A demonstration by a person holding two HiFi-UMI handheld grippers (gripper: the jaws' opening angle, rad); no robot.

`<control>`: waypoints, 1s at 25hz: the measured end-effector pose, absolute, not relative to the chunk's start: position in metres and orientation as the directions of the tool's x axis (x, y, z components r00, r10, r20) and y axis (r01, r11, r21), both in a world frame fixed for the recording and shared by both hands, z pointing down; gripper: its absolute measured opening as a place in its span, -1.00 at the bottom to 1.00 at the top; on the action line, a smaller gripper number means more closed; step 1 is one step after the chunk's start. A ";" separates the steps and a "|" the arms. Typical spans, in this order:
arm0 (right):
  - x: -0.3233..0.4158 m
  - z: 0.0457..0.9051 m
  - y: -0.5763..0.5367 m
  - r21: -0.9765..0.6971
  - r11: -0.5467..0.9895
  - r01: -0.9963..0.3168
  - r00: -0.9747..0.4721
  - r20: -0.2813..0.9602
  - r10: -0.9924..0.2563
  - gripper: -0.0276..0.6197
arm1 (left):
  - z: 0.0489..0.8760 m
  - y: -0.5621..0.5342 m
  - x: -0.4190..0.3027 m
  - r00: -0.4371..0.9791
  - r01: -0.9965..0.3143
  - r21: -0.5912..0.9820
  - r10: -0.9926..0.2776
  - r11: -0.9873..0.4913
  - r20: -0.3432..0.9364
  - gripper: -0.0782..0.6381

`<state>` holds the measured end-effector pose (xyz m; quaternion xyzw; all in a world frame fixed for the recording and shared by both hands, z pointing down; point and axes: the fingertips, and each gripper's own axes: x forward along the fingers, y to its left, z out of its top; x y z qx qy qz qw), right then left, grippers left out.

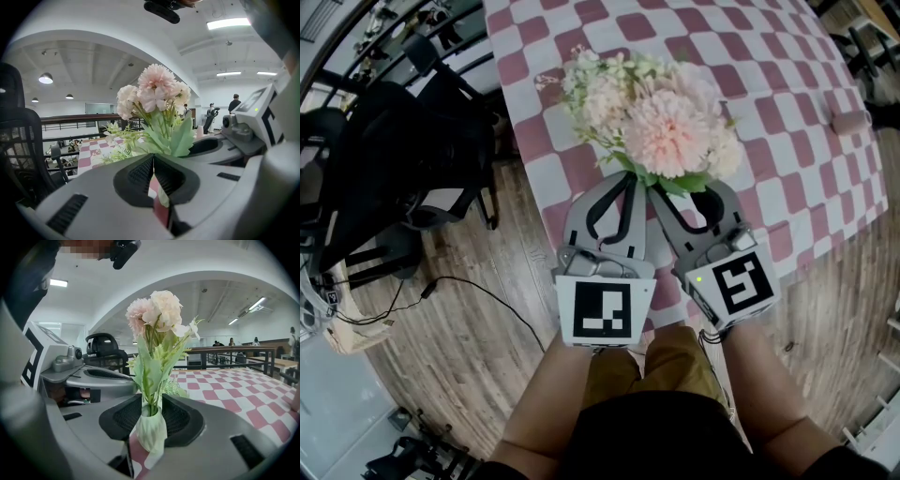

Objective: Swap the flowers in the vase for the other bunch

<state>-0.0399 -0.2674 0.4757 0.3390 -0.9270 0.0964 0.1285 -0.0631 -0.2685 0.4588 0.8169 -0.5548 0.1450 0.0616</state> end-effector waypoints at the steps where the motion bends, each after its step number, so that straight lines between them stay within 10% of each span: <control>1: -0.040 0.475 -0.268 -0.094 0.750 -0.655 -0.737 0.300 -0.606 -0.53 | 0.459 -0.269 -0.063 0.343 -0.924 -0.061 -0.888 -0.378 0.305 -0.76; 25: -0.031 0.467 -0.256 -0.094 0.742 -0.664 -0.730 0.297 -0.616 -0.54 | 0.443 -0.261 -0.066 0.337 -0.923 -0.089 -0.897 -0.375 0.287 -0.76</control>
